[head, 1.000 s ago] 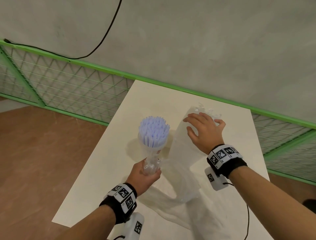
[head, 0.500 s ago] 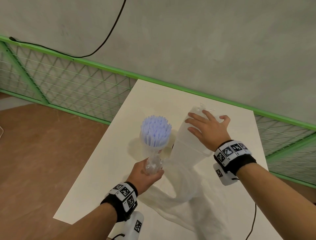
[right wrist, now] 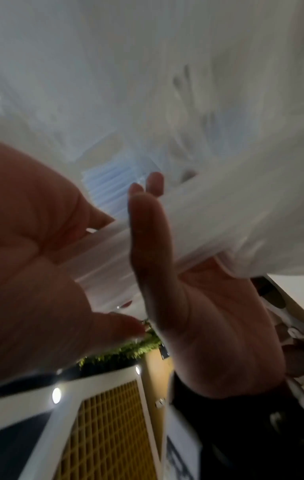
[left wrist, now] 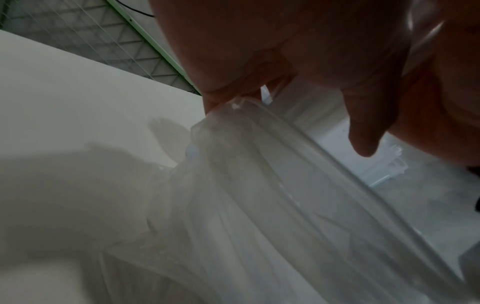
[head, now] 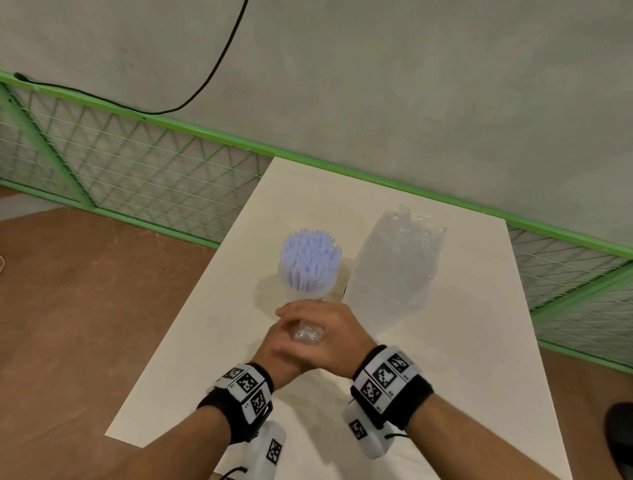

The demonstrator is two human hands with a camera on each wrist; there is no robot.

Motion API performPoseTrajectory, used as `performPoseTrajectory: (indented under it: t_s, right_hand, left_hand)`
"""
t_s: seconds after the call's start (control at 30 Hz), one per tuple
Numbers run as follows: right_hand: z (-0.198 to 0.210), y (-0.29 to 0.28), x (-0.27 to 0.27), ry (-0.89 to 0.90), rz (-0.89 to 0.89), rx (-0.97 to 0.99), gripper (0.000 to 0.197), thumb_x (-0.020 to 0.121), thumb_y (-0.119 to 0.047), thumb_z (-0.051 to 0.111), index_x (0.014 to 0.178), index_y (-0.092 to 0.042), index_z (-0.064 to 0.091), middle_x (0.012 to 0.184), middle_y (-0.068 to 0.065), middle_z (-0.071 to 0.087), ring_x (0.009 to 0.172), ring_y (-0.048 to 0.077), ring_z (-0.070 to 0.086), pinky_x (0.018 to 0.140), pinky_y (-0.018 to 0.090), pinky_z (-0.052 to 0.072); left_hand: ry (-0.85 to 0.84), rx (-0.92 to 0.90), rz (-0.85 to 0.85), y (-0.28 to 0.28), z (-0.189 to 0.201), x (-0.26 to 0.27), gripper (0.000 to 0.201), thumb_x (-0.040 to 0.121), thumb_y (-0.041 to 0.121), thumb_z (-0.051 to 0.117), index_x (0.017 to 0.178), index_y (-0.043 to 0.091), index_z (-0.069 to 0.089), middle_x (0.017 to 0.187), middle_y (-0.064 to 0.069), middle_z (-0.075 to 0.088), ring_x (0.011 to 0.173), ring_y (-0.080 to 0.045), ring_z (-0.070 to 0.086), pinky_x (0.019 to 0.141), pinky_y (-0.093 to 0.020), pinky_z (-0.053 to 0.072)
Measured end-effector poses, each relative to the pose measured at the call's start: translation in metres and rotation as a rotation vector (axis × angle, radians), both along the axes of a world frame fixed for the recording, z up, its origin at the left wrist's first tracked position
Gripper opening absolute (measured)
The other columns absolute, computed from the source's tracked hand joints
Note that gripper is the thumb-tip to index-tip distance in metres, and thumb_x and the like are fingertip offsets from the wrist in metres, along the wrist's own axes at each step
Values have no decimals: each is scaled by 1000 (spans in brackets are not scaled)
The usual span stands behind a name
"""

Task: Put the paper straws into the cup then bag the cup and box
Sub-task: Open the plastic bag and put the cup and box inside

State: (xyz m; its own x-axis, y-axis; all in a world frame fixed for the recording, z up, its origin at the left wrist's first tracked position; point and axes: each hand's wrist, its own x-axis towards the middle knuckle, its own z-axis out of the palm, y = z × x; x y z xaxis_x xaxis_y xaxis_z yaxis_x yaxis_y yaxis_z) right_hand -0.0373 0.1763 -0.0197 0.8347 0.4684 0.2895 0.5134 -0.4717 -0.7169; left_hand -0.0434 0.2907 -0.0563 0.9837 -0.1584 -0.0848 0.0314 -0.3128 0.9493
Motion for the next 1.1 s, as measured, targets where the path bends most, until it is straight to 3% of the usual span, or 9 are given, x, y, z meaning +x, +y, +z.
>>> performPoseTrajectory:
  t_s: [0.17, 0.3, 0.47, 0.57, 0.63, 0.77, 0.83, 0.97, 1.1]
  right_hand:
    - [-19, 8, 2, -147, -161, 54, 10, 74, -13, 81, 78, -11, 72, 76, -2, 70, 72, 12, 65, 66, 36, 53]
    - [-17, 4, 0, -229, -229, 40, 13, 73, -11, 83, 75, -10, 70, 71, -2, 66, 66, 11, 60, 60, 30, 50]
    - [23, -22, 5, -272, -375, 102, 17, 73, -13, 86, 72, -11, 70, 70, -5, 66, 65, 6, 59, 62, 27, 50]
    - [75, -44, 8, -301, -518, 162, 17, 74, -14, 85, 70, -12, 69, 68, -7, 66, 62, 2, 57, 63, 22, 49]
    - [117, -64, 9, -317, -631, 221, 16, 75, -18, 84, 72, -13, 69, 68, -7, 66, 58, -1, 53, 59, 18, 43]
    - [188, -101, 18, -400, -766, 362, 21, 75, -24, 84, 75, -8, 70, 68, 9, 70, 61, 28, 67, 55, 37, 52]
    - [203, -110, 28, -434, -807, 385, 22, 75, -22, 83, 75, -5, 70, 64, 5, 70, 60, 27, 70, 56, 36, 56]
    - [193, -118, 51, -359, -873, 294, 20, 74, -27, 80, 74, -10, 70, 66, 4, 71, 62, 26, 70, 59, 36, 58]
    - [183, -114, 60, -367, -921, 228, 20, 74, -32, 78, 73, -13, 70, 68, 2, 71, 64, 21, 67, 62, 30, 56]
  left_hand:
    - [81, -50, -100, 20, -16, -7, 71, 49, 24, 90, 110, 34, 54, 111, 7, 66, 101, 0, 65, 84, -12, 50]
    - [75, -45, -88, 26, -20, -11, 85, 55, 22, 91, 129, 27, 50, 126, 8, 60, 117, -1, 58, 102, -29, 48]
    - [-77, 97, -166, 37, -15, -10, 71, 64, 41, 78, 126, 45, 44, 134, 20, 43, 122, -1, 50, 105, -46, 44]
    - [-123, 181, -199, 36, -5, -5, 55, 69, 52, 65, 117, 61, 39, 133, 35, 31, 118, 8, 47, 105, -43, 41]
    - [-188, 223, -210, 32, 1, -1, 45, 76, 51, 58, 117, 56, 41, 131, 36, 32, 116, 11, 44, 100, -37, 39]
    - [-270, 256, -211, 13, 15, 8, 36, 92, 24, 59, 125, 32, 50, 120, 17, 45, 91, -1, 54, 84, -27, 46]
    - [-261, 321, -243, -2, 27, 14, 39, 95, 21, 54, 132, 32, 47, 117, 13, 44, 81, -7, 56, 81, -27, 46]
    - [-244, 466, -346, -32, 42, 27, 54, 99, 22, 44, 150, 32, 30, 133, 1, 41, 92, -24, 61, 90, -39, 50]
    - [-211, 558, -402, -50, 48, 34, 49, 102, 21, 39, 150, 25, 30, 134, -5, 50, 113, -27, 57, 98, -41, 46]
